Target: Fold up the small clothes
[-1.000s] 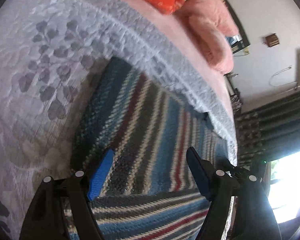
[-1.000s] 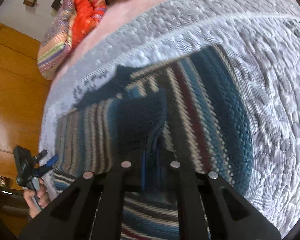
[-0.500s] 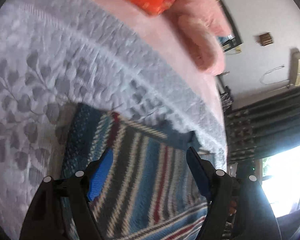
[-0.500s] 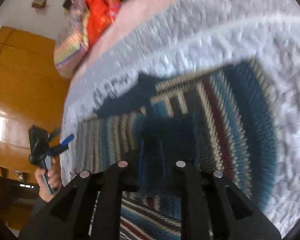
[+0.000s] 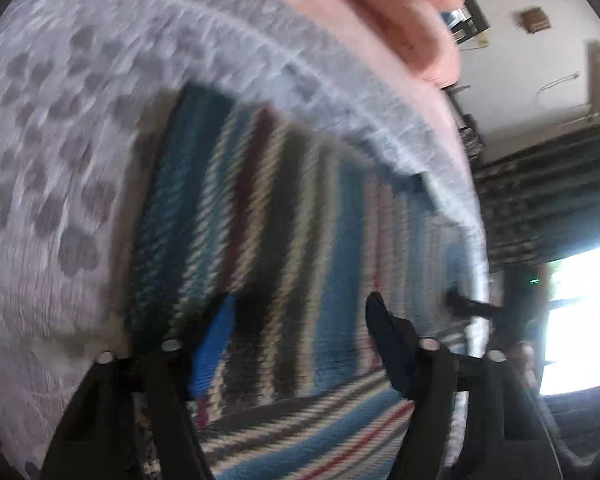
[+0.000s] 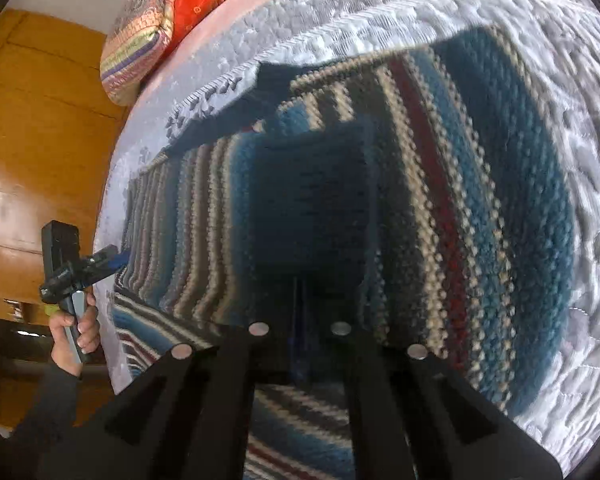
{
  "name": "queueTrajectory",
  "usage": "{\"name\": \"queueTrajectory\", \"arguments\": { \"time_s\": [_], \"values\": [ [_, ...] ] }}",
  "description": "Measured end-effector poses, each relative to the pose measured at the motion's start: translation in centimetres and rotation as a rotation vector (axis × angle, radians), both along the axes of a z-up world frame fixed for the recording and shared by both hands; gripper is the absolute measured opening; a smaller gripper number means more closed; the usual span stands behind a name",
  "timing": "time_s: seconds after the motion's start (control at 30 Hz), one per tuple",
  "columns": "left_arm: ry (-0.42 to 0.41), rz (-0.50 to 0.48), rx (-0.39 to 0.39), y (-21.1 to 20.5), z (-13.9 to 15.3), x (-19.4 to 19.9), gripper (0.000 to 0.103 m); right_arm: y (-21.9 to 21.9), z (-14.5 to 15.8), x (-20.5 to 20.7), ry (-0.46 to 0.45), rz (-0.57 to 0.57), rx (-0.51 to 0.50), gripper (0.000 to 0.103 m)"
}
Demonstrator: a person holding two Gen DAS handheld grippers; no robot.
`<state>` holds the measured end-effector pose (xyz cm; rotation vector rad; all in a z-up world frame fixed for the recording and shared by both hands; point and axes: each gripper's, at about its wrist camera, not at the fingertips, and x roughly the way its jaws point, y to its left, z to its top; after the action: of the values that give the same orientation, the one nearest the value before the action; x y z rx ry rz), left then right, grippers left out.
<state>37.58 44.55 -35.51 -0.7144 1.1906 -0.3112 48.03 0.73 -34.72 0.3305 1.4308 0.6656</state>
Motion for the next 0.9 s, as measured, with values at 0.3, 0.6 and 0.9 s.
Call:
{"name": "queueTrajectory", "arguments": {
  "time_s": [0.3, 0.6, 0.9],
  "values": [
    [-0.014, -0.055, 0.008, -1.9, 0.3, -3.6, 0.064, -7.5, 1.8, -1.5, -0.003, -0.159, -0.012, 0.005],
    [0.01, 0.002, 0.009, 0.0, 4.6, -11.4, 0.081, -11.2, 5.9, -6.6, -0.005, -0.194, 0.05, 0.041],
    [0.265, 0.056, -0.084, 0.6, 0.6, -27.9, 0.082, -18.4, 2.9, -25.1, 0.185, -0.258, -0.098, 0.054]
  ]
}}
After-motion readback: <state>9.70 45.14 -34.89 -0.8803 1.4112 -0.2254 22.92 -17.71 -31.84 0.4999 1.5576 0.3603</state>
